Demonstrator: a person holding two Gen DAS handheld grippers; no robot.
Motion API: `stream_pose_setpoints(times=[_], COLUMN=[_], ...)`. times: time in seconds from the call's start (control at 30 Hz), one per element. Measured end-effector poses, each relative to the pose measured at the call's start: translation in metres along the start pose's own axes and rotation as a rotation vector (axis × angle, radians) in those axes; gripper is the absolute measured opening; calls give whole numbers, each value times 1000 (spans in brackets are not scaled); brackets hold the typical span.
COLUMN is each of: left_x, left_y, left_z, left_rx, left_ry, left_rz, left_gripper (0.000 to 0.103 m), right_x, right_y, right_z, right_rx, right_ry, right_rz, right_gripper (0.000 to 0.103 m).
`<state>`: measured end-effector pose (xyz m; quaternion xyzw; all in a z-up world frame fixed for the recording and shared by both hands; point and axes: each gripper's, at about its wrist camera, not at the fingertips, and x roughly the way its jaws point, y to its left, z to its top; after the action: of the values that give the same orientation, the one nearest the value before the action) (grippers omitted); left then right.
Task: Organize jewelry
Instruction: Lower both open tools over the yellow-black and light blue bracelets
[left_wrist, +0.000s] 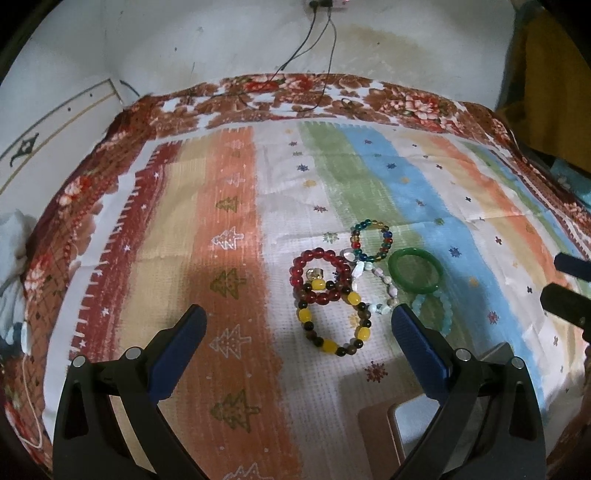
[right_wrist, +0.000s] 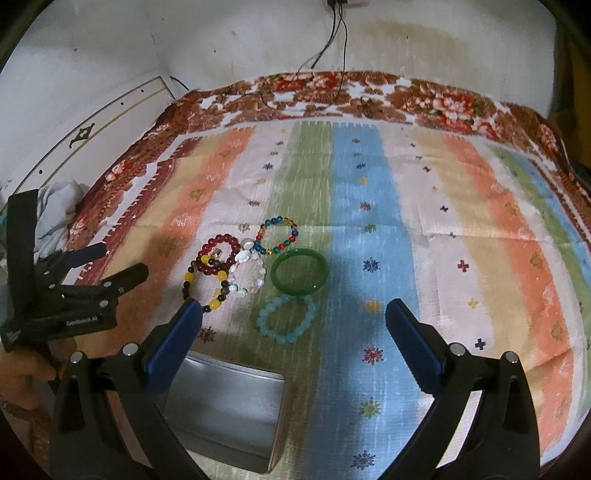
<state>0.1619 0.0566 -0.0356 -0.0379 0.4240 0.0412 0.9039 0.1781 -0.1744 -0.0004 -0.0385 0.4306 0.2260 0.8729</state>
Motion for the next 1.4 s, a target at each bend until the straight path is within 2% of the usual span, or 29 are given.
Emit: stream_pose_setpoints(times=[0.27,0.47,0.63,0.77,1.17,1.4], left_x=[15,25,41,47,74,85], left_y=[2,8,14,10,10,10], left_z=[6,10,8,8,9,7], left_rx=[4,-21,-45,-10,-7,7], left_ry=[39,56,123,137,249,276], left_rz=[-44,-37,-79,-48,-36,-30], left_gripper=[98,98,98,97,97,97], right_x=[18,23,36,53,87,107], right_y=[-12,-10,-15,-20,-28,-29], right_z=[4,8,14,14,10,7], right_rx=[53,29,43,57,72,69], right_ry=[84,74,117,182,322,398], right_rz=[6,-12,-8,0,-15,-44], right_gripper=[98,98,98,98,98,98])
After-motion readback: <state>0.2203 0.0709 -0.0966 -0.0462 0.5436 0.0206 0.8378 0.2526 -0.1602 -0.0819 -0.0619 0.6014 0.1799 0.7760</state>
